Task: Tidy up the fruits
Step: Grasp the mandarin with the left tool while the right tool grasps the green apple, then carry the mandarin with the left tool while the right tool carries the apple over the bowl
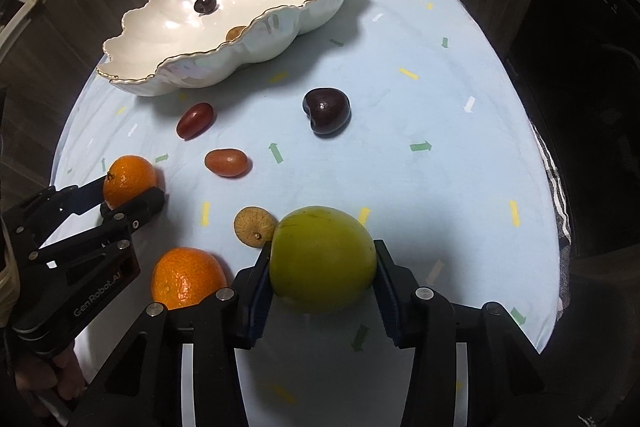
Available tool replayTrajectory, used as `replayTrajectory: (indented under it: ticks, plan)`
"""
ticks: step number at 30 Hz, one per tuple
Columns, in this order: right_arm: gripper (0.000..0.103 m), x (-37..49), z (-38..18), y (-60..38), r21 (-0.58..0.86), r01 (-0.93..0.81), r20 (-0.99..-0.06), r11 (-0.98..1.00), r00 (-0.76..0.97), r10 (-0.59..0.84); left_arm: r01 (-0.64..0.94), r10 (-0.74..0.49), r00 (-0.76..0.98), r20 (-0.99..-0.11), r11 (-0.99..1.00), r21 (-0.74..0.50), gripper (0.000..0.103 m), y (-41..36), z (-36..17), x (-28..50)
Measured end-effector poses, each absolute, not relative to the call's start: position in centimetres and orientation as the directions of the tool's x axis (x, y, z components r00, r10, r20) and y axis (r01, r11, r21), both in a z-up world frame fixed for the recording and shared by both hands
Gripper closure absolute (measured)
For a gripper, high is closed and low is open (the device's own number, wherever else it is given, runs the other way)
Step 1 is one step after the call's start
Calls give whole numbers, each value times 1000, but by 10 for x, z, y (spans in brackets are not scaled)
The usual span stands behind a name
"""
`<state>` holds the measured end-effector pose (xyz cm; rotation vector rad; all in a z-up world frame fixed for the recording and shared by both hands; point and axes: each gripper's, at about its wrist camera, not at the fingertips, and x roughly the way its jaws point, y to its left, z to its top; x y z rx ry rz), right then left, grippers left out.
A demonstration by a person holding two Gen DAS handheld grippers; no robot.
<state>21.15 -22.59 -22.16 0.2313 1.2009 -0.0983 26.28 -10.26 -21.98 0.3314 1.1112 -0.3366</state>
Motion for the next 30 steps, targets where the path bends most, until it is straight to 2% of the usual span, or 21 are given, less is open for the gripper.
replayTrajectory:
  ticks: [30]
  plan:
    - [57, 201, -185, -229, 133, 197, -899, 971, 437, 34, 418, -107, 467, -878, 902, 112, 57, -101, -179, 247]
